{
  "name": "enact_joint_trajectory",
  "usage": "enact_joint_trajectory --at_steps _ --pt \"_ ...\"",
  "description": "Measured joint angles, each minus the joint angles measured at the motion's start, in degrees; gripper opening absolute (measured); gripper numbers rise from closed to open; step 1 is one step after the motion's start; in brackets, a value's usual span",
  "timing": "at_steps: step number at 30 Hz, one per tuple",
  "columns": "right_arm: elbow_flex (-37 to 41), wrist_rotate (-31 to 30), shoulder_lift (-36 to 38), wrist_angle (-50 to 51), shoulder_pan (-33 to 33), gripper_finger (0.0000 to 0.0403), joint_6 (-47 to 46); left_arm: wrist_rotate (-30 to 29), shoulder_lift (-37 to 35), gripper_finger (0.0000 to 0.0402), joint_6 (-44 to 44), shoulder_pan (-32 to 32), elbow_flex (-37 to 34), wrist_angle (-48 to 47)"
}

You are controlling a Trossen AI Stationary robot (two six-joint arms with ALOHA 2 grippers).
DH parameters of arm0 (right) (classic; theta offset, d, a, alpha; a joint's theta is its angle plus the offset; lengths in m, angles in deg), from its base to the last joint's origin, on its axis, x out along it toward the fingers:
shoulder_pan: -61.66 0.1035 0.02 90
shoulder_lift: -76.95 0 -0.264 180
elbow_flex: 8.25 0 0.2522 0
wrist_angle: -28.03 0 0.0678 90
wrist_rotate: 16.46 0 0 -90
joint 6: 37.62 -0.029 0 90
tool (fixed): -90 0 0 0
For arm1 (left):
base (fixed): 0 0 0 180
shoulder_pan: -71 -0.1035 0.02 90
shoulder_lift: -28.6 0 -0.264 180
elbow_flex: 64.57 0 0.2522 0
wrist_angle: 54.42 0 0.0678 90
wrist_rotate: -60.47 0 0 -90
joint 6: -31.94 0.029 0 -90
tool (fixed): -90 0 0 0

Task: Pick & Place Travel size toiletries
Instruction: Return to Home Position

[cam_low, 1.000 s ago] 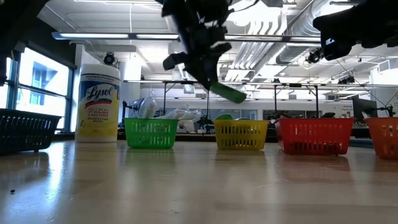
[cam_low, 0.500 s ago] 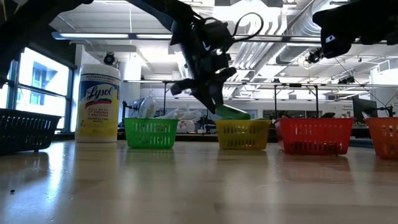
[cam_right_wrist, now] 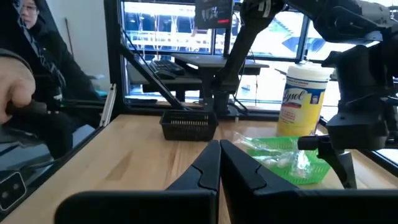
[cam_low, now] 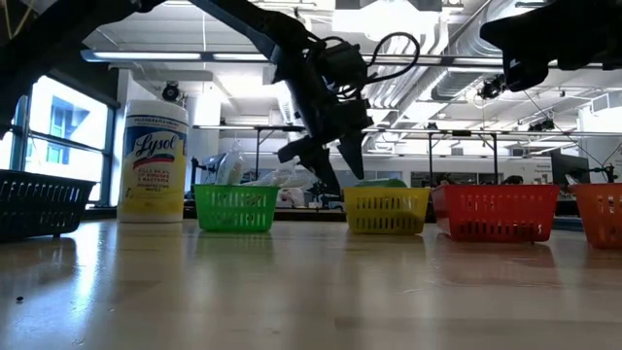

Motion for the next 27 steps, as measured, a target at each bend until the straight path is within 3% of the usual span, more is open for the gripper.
enact_joint_trajectory --at_steps 7,10,15,20,23,27 --pt "0.0 0.0 0.0 0.5 0.0 0.0002 0.7 -4.0 0.0 0.0295 -4.0 0.0 1.3 1.1" --pt "0.0 0.0 0.0 0.9 0.0 0.0002 -0.2 -6.8 -0.1 0.0295 -9.0 0.5 4.0 -4.9" --pt "0.0 0.0 0.0 2.2 0.0 0.0002 -0.5 -5.7 -5.2 0.0281 -15.8 2.1 8.3 -17.8" --pt "0.0 0.6 0.0 3.0 0.0 0.0002 -1.3 -5.2 -14.0 0.0206 -22.4 5.8 8.5 -22.6" --pt "0.0 1.1 0.0 3.5 0.0 0.0002 -3.6 -4.1 -19.8 0.0135 -28.5 7.9 8.5 -26.4" --pt "0.0 6.2 0.0 2.0 0.0 0.0002 -4.3 -0.8 -26.6 0.0029 -38.7 10.8 8.3 -32.9"
